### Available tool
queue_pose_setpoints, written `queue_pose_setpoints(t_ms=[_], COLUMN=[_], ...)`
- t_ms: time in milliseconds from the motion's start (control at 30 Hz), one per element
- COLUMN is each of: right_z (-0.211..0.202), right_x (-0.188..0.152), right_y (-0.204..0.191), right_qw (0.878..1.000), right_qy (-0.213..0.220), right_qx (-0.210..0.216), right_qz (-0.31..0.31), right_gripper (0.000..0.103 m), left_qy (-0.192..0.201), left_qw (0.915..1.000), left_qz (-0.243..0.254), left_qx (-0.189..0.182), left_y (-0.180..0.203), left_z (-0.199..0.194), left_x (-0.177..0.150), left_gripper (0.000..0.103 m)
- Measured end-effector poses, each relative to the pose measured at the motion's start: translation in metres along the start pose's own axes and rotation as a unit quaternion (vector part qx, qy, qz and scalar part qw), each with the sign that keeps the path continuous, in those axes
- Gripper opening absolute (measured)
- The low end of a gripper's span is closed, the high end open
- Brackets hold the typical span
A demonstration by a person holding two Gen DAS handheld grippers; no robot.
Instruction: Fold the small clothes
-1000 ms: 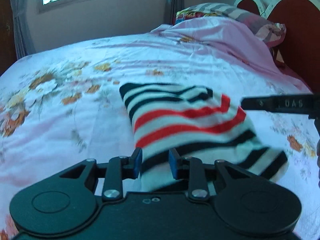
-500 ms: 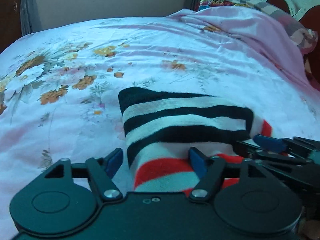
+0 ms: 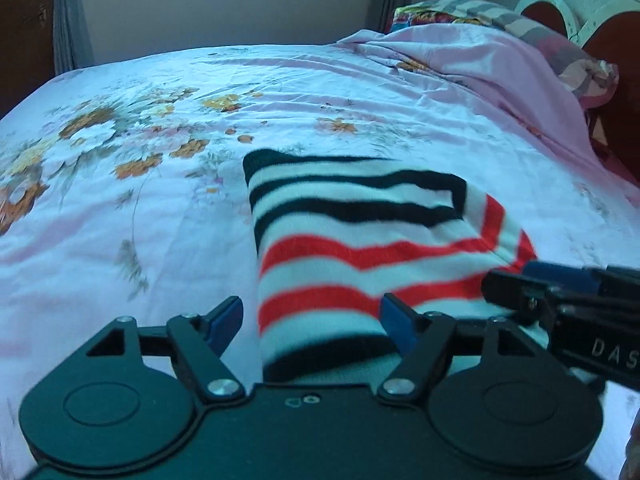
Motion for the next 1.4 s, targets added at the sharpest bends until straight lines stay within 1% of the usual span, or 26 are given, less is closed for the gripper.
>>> queue_pose_setpoints(t_ms=[67,133,167,267,400,433,533,600,633,700,800,900,933,1000,1033,1067,1100,1133,1200,1233,1400], right_z=[-0.004,0.002,0.003,-0.004,-0.033,-0.035,-0.029,-0.012,-0.008,-0.008,-0.003,-0.001,0.001,0.004,0.009,0.013,0.013,0.012,0.01,0.01,0.008], right_x=[-0.009,-0.018,-0.022,-0.025,-0.032,-0.035,-0.047,-0.054,-0.055,-0.052,-0.053,-0.058,-0.06,-0.064,-0.067,-0.072,-0.076,-0.077,-0.075,-0.073,-0.066], right_y=[-0.001,0.0,0.0,0.0,-0.004,-0.005,-0.006,0.001,0.005,0.005,0.003,0.005,0.007,0.016,0.025,0.041,0.051,0.051,0.039,0.037,0.04], right_qw=[1.0,0.999,0.999,0.999,1.0,1.0,0.999,0.998,0.997,0.998,0.997,0.997,0.997,0.998,0.997,0.993,0.989,0.99,0.994,0.994,0.993], right_qy=[-0.01,-0.041,-0.046,-0.046,-0.006,-0.004,-0.016,-0.045,-0.046,-0.048,-0.052,-0.048,-0.045,-0.045,-0.066,-0.074,-0.065,-0.062,-0.063,-0.065,-0.077], right_qx=[0.002,-0.002,-0.006,-0.015,-0.012,-0.013,-0.031,-0.047,-0.05,-0.048,-0.053,-0.056,-0.055,-0.045,-0.031,0.01,0.036,0.036,0.008,0.004,0.013], right_qz=[0.0,-0.006,-0.01,-0.013,-0.004,-0.008,-0.026,-0.026,-0.02,-0.017,-0.031,-0.024,-0.023,0.005,0.038,0.095,0.126,0.12,0.088,0.088,0.088], right_gripper=[0.043,0.043,0.043,0.043,0.043,0.043,0.043,0.043,0.043,0.045,0.048,0.049,0.05,0.059,0.071,0.072,0.072,0.072,0.072,0.073,0.073], left_qy=[0.003,0.003,0.003,0.004,0.004,0.003,0.0,-0.013,-0.019,-0.011,-0.016,-0.02,-0.021,-0.021,-0.022,-0.022,-0.02,-0.02,-0.023,-0.024,-0.025], left_qw=[1.0,1.0,1.0,0.9999,0.9999,0.9999,0.9998,0.9994,0.9992,0.9992,0.9993,0.9993,0.9993,0.9993,0.9992,0.9991,0.9991,0.9992,0.9992,0.9992,0.9991], left_qz=[-0.004,-0.002,0.002,0.012,0.014,0.014,0.021,0.032,0.036,0.037,0.033,0.031,0.031,0.032,0.034,0.037,0.036,0.035,0.033,0.033,0.034], left_qx=[-0.001,-0.001,0.001,0.007,0.004,0.003,0.001,-0.002,-0.001,0.006,0.002,-0.004,-0.003,0.0,0.005,0.005,0.004,0.004,0.002,0.001,-0.002], left_y=[0.001,0.003,0.005,0.008,0.008,0.009,0.013,0.018,0.02,0.019,0.017,0.015,0.015,0.015,0.015,0.015,0.015,0.015,0.014,0.013,0.012], left_z=[-0.006,-0.01,-0.011,-0.017,-0.024,-0.025,-0.026,-0.021,-0.018,-0.017,-0.014,-0.012,-0.011,-0.009,-0.008,-0.007,-0.007,-0.007,-0.006,-0.006,-0.007], left_x=[-0.008,-0.012,-0.014,-0.02,-0.03,-0.032,-0.044,-0.05,-0.052,-0.055,-0.057,-0.059,-0.061,-0.062,-0.062,-0.063,-0.064,-0.065,-0.064,-0.063,-0.062], left_gripper=[0.074,0.074,0.074,0.074,0.074,0.074,0.074,0.074,0.075,0.076,0.078,0.08,0.08,0.08,0.08,0.08,0.081,0.081,0.081,0.082,0.083])
Point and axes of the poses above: each gripper's, at about its wrist camera, not at the fingertips, and z roughly the way its jaws point, y to its right, x to its top, the point moved 3 cm from there along z, roughly the way its jaws point, and after that the axes turned 14 degrees about -y, right-handed, at the moved point
